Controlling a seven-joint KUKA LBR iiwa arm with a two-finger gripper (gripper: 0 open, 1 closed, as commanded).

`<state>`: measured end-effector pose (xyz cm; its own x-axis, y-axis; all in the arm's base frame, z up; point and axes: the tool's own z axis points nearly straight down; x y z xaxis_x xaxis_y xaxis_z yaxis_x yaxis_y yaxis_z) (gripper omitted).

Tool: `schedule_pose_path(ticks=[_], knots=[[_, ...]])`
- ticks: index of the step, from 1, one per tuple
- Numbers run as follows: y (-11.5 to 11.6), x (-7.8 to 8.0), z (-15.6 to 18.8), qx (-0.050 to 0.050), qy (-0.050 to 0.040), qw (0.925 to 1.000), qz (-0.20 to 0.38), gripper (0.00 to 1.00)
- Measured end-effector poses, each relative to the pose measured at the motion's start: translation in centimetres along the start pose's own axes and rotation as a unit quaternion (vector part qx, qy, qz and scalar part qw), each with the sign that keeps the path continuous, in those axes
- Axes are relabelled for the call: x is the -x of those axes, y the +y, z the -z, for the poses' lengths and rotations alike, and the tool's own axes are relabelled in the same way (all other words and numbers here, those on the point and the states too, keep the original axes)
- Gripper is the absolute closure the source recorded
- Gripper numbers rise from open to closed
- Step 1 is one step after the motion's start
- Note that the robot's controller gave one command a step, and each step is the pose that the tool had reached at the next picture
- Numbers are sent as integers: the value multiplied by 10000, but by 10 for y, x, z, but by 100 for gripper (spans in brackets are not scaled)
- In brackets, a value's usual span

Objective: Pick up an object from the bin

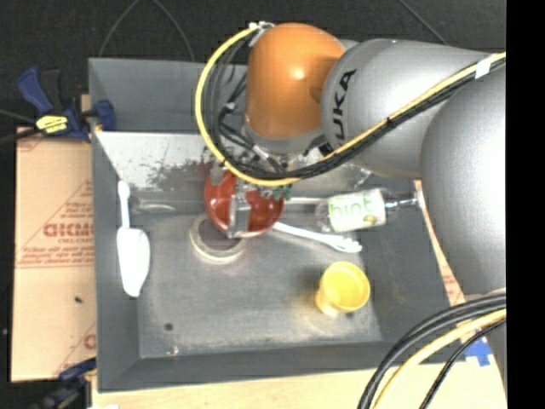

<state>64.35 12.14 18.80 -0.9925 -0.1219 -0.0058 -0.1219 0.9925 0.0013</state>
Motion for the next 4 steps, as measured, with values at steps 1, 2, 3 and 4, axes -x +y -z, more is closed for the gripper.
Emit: schedule_pose_path(ticks=[1, 2, 3, 4], knots=[[41, -11, 85, 5, -56, 9995, 306, 0], [13, -9, 85, -3, 2, 9998, 173, 0], [-9, -16, 31, 0, -48, 9970, 777, 0], [1, -21, 45, 10, -57, 9995, 309, 0]])
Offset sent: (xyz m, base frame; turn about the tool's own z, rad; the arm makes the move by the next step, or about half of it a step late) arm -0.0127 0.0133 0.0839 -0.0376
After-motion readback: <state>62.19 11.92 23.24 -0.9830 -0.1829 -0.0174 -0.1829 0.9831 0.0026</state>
